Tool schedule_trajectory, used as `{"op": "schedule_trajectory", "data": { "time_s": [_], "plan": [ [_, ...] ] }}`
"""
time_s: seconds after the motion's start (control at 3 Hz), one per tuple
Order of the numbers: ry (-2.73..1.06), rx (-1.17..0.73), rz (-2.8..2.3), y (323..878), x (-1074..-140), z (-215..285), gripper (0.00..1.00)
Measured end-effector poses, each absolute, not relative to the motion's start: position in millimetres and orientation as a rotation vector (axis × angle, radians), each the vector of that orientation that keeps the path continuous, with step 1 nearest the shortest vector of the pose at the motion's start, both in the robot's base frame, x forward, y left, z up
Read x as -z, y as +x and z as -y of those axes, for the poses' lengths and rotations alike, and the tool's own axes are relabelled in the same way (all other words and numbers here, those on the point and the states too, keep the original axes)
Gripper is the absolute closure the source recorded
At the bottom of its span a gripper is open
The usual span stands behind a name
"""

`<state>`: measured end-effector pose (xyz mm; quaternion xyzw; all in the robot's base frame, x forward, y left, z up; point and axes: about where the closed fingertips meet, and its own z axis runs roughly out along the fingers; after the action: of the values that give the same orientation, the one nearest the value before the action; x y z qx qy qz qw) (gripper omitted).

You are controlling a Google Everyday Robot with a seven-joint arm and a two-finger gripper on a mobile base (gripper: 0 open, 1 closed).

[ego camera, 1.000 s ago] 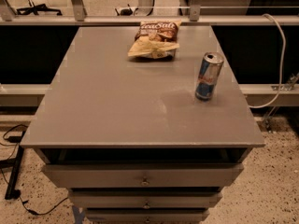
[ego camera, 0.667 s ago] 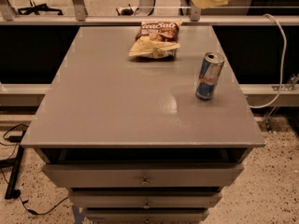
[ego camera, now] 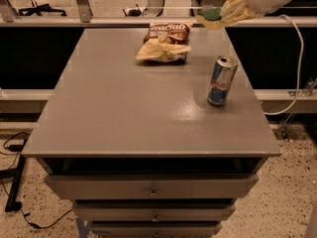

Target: Move sponge near brown chip bag

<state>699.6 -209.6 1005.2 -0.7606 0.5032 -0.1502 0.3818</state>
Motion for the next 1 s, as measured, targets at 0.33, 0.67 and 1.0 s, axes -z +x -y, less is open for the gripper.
{"op": "schedule_trajectory", "data": {
  "time_s": [0.33, 0.67, 1.0],
  "plan": [
    [-1.927, 0.343, -1.328, 710, -985, 220, 1.0],
    [-1.907, 0.27, -1.372, 719, -957, 225, 1.0],
    [-1.912, 0.208, -1.397, 718, -936, 222, 0.8]
  ]
}}
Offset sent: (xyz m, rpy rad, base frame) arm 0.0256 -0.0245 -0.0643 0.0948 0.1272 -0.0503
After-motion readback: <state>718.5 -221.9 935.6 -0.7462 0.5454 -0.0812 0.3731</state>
